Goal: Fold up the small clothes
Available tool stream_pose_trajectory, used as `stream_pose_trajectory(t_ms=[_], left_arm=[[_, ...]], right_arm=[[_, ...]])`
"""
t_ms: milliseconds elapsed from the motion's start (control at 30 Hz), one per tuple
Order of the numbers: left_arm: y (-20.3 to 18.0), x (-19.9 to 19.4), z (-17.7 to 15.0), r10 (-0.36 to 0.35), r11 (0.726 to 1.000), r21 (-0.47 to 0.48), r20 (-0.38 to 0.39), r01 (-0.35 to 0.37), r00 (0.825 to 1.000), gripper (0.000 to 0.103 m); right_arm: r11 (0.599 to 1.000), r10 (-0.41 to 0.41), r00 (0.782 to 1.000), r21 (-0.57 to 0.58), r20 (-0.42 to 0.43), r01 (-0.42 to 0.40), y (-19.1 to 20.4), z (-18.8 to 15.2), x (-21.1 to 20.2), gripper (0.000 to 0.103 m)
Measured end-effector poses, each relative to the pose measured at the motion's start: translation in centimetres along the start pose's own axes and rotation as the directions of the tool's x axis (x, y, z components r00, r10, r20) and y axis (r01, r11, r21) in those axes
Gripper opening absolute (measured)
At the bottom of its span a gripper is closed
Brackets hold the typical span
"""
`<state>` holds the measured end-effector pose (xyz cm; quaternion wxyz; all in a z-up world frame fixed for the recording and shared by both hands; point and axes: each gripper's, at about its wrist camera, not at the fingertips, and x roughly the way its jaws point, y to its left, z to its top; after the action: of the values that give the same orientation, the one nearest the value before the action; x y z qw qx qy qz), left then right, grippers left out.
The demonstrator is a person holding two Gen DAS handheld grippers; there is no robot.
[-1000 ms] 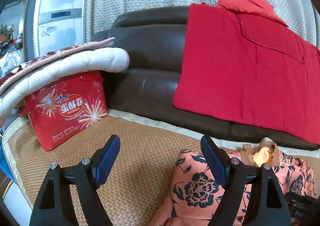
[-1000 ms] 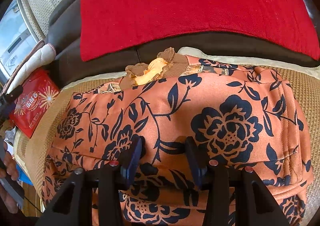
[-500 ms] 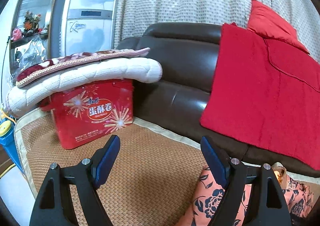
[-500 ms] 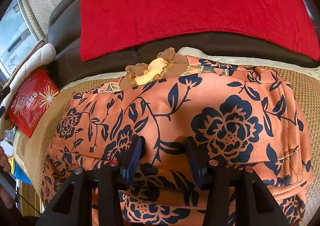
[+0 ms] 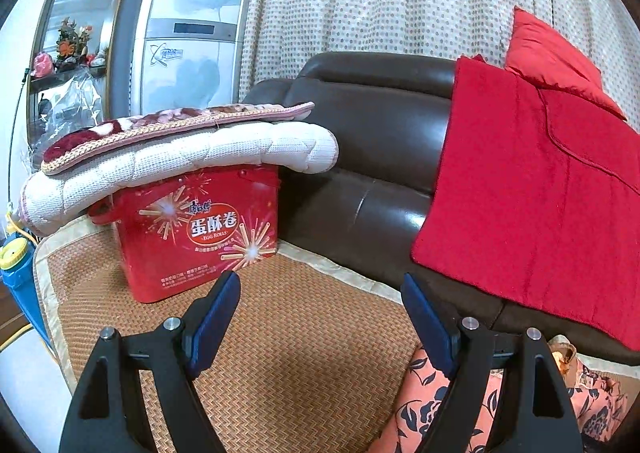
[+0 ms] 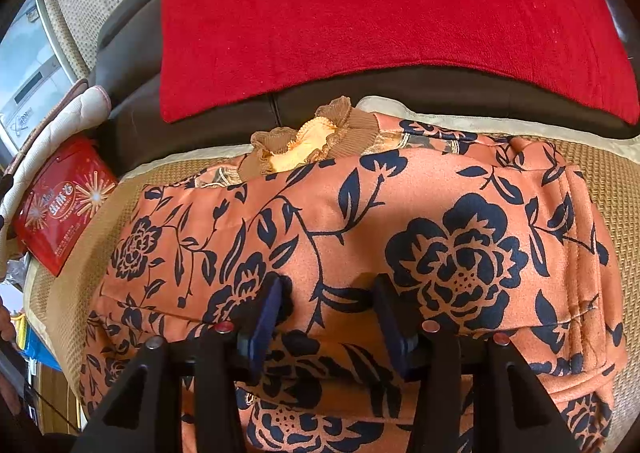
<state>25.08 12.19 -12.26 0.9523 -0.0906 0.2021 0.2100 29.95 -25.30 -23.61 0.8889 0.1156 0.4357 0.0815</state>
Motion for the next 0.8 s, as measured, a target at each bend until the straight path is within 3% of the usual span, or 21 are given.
stream_pose_trajectory(t_ms=[800], left_arm=[[-0.16,-0.15,0.03,0.001,1.0,0.015,0.008,-0.001,1.0,0.083]], right_arm=[[1.0,0.016,1.0,-0.001,-0.002,-0.016,-0.21,0.01,-0.2,0.052]])
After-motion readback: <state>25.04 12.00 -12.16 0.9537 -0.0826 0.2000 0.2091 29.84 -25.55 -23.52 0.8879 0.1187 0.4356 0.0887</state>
